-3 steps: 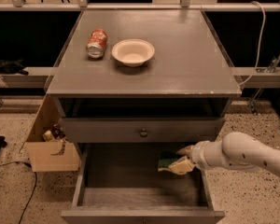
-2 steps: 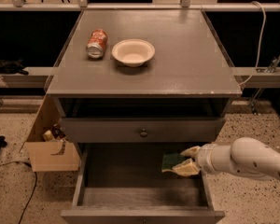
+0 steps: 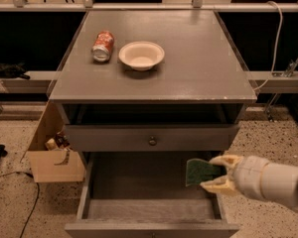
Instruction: Pick sponge from middle drawer and place on counter
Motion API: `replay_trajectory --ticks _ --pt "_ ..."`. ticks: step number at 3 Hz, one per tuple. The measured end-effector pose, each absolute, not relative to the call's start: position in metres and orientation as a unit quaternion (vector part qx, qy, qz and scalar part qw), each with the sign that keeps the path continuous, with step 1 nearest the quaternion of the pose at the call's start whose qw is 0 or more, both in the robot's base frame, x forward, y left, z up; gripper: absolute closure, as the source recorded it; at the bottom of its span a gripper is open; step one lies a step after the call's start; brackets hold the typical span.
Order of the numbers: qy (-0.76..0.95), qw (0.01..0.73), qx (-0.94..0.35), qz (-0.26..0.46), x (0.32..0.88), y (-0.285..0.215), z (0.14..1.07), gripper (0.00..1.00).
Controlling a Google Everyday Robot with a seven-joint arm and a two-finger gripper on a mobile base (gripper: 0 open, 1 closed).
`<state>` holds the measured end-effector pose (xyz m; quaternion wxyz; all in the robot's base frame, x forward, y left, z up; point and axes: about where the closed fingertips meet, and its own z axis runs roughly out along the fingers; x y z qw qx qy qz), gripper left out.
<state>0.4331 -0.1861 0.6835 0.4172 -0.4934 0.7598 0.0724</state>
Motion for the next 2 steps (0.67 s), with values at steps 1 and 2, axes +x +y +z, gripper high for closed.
replay_trajectory --ticks 1,2 --pt "0.735 0.448 -0.508 0.029 0.417 -0.2012 0.7692 1.0" --pt "0.732 0.449 -0.511 0.024 0.4212 -0.2002 0.7747 1.0"
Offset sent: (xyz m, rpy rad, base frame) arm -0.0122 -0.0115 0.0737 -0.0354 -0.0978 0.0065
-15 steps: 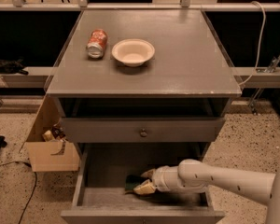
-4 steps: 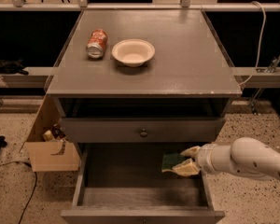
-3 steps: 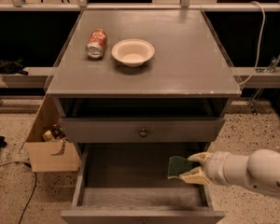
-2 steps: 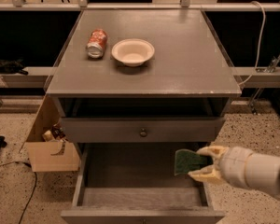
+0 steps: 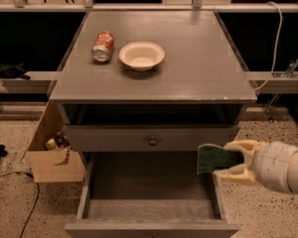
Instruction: Pick sponge from middle drawer and place on counter
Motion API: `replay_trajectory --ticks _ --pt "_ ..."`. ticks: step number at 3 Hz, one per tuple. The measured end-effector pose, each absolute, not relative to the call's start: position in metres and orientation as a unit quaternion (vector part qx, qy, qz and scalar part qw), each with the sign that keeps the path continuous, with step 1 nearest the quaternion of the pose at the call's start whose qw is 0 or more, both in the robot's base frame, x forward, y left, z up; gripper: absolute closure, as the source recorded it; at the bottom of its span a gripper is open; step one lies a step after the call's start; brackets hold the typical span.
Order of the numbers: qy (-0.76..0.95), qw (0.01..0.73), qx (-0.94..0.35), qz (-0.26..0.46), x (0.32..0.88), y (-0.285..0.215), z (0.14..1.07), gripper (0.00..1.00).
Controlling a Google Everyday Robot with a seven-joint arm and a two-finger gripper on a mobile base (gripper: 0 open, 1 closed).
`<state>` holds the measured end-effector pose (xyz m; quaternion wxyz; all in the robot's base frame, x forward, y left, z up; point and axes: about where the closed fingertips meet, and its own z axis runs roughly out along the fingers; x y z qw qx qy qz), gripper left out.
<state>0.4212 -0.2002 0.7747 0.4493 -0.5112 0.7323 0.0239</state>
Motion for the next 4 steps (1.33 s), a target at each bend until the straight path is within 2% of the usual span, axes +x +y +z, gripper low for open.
replay_trajectory --ticks 3,4 --pt "0.691 0.46 -0.553 -0.074 0.498 -0.21 0.878 1.0" --pt "0.688 0.46 -0.556 -0.076 0.501 -0.209 0.88 1.0"
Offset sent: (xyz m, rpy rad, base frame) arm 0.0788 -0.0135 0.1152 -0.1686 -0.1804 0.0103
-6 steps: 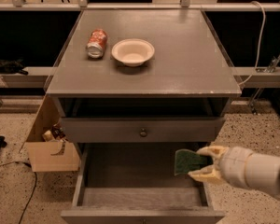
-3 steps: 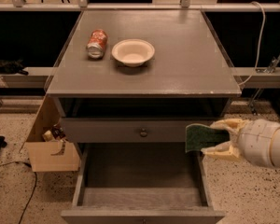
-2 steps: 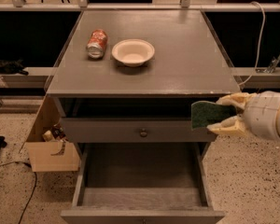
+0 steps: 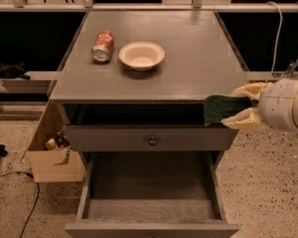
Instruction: Pick sponge from middle drawer and place on counter
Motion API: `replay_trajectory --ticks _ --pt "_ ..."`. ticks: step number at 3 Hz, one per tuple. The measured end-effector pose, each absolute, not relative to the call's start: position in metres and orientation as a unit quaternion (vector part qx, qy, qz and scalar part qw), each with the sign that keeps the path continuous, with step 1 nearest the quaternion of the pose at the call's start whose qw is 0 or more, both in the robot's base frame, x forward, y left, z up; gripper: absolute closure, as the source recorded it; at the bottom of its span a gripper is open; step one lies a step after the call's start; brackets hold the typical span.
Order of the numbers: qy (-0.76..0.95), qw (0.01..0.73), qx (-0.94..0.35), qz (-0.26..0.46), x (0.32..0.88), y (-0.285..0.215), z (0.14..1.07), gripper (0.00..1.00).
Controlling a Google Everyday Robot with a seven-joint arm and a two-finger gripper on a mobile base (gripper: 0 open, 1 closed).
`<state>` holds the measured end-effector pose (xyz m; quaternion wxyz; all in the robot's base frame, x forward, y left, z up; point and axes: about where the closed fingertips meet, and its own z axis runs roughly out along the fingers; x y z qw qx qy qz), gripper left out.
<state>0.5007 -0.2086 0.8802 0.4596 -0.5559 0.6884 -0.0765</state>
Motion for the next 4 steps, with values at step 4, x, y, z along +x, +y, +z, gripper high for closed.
replay_trajectory --ticks 4 --pt "0.691 0.416 -0.591 0.025 0.572 -0.21 0.928 1.0"
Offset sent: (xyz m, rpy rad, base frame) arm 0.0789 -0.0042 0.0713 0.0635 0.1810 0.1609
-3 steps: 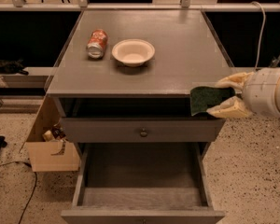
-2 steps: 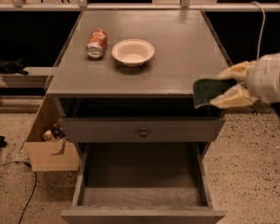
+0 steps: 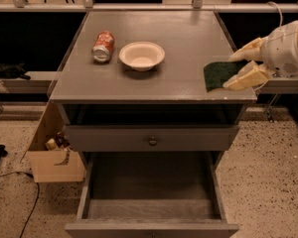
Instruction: Pick sponge from middle drawer and place on counter
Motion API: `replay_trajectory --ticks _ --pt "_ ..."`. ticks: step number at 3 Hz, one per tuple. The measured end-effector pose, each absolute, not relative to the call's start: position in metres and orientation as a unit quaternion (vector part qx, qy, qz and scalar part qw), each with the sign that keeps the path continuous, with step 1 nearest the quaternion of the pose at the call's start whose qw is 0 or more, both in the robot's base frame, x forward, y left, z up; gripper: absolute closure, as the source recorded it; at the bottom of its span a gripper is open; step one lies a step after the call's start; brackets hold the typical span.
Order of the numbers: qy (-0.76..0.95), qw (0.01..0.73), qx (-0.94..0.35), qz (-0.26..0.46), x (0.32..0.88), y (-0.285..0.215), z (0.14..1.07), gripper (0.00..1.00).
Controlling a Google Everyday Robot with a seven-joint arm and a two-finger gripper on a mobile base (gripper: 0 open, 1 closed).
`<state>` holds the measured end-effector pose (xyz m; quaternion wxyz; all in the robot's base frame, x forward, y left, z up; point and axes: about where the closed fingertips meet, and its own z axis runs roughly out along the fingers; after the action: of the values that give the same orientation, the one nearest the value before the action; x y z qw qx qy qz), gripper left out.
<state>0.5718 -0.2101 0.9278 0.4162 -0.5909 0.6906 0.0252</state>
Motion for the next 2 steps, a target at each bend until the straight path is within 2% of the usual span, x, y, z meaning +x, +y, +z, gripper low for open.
replay_trajectory --ticks 2 --pt "0.675 0.399 -0.621 0.001 0.628 -0.201 0.953 1.0"
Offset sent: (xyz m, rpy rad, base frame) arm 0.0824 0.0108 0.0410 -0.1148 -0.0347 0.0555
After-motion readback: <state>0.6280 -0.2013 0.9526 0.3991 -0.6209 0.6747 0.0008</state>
